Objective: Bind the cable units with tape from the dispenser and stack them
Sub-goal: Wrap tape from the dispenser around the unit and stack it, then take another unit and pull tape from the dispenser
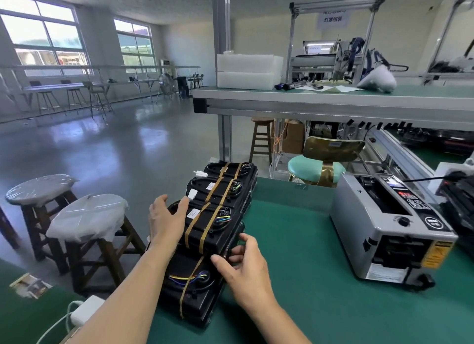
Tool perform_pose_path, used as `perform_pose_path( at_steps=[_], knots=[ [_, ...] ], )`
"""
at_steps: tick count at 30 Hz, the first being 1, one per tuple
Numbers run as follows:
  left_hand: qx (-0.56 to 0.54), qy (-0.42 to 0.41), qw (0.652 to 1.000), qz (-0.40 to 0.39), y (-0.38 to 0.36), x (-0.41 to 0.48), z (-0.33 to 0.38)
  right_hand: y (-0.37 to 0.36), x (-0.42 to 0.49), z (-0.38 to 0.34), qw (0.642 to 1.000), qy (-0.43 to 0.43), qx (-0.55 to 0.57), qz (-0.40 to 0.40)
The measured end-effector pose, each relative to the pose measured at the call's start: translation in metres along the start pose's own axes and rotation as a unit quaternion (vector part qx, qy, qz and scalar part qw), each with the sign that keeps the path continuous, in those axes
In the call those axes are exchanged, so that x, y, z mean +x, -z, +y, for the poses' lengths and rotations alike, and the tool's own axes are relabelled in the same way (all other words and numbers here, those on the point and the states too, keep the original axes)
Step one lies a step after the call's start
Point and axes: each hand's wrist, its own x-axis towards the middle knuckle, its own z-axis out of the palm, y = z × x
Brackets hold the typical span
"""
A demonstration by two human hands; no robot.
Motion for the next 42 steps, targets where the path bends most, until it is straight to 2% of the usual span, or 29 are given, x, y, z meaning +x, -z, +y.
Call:
perform_pose_path(
  at_steps=[7,12,15,17,21,25,30,33,36,42],
  knots=[
    [0.083,-0.092,0.990,0.072,0.000,-0.026,0.036,0.023,-0.001,0.011,0.999,-0.003,0.001,0.037],
    [0.022,-0.224,0.973,0.058,-0.019,-0.068,0.082,0.053,-0.002,0.030,0.997,-0.039,-0.011,0.072],
    [-0.007,-0.322,0.947,0.007,-0.045,-0.108,0.093,0.080,-0.004,0.049,0.994,-0.051,-0.032,0.088],
    [-0.004,-0.353,0.933,-0.065,-0.068,-0.135,0.090,0.103,-0.007,0.066,0.992,-0.056,-0.049,0.104],
    [0.054,-0.315,0.919,-0.231,-0.116,-0.180,0.072,0.156,-0.016,0.091,0.982,-0.075,-0.093,0.147],
    [0.092,-0.323,0.881,-0.333,-0.155,-0.225,0.061,0.203,-0.027,0.108,0.973,-0.089,-0.131,0.166],
    [0.074,-0.413,0.823,-0.383,-0.192,-0.273,0.078,0.252,-0.042,0.123,0.958,-0.088,-0.149,0.230],
    [0.082,-0.461,0.795,-0.386,-0.212,-0.298,0.095,0.273,-0.049,0.128,0.956,-0.078,-0.149,0.239],
    [0.072,-0.465,0.797,-0.377,-0.229,-0.315,0.105,0.288,-0.054,0.134,0.962,-0.065,-0.131,0.231],
    [0.054,-0.479,0.777,-0.405,-0.262,-0.350,0.124,0.325,-0.057,0.153,0.940,-0.096,-0.078,0.317]
  ],
)
